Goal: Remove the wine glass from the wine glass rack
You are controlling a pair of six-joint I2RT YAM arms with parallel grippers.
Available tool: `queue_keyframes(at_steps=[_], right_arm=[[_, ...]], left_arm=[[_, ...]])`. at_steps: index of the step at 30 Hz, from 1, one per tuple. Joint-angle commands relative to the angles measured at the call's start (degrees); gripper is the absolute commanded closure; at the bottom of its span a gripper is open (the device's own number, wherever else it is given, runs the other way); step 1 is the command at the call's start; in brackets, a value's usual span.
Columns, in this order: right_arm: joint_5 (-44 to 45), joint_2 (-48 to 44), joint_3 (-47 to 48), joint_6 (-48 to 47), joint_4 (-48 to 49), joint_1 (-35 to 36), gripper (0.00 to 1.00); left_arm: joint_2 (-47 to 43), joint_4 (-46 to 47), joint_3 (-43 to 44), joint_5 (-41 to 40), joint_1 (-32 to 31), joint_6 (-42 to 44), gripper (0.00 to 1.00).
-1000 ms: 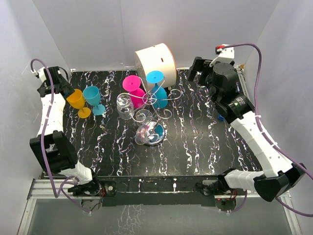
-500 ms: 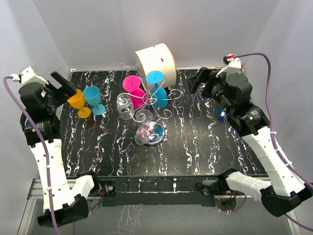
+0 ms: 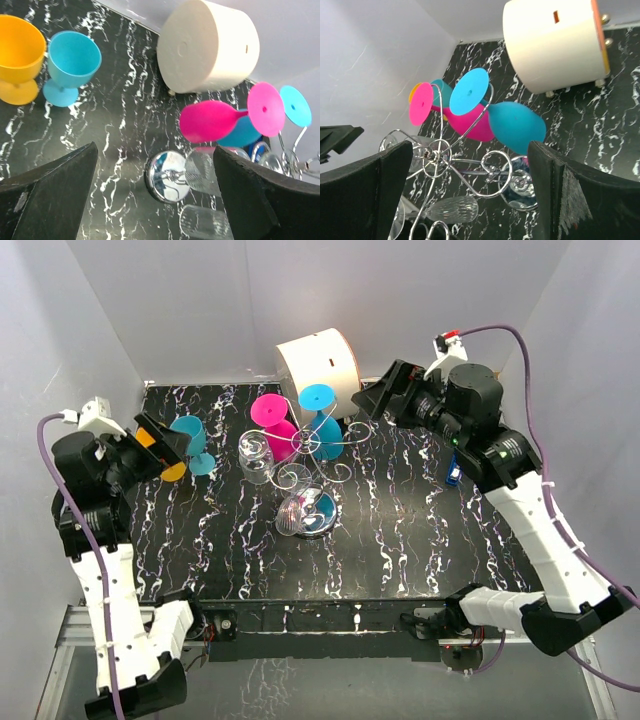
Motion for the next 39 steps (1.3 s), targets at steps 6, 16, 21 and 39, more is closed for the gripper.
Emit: queue_keyframes(at_steps=[6,16,21,39], right_arm=[[-6.63,3.1,4.42,3.58,4.86,-0.29,0.02],[-3.2,11.18,9.38,3.08,7.26,-0.27,0.24],[-3.45,14.66,9.66,3.31,10.77,-0.27,0.35],[-12.83,25.32,14.26,7.6,10.22,-1.93,0.45]], left_arm=[[0.47,-1.83,1.28,7.86,0.14,0.54,0.01],[0.07,-1.87,0.56,6.83,-1.71,2.39,0.01],[-0.77,-2.33,-0.46,6.01,-2.46,2.93,0.01],[3.2,-8.25,2.99,-1.22,-7.88,6.93,0.01]])
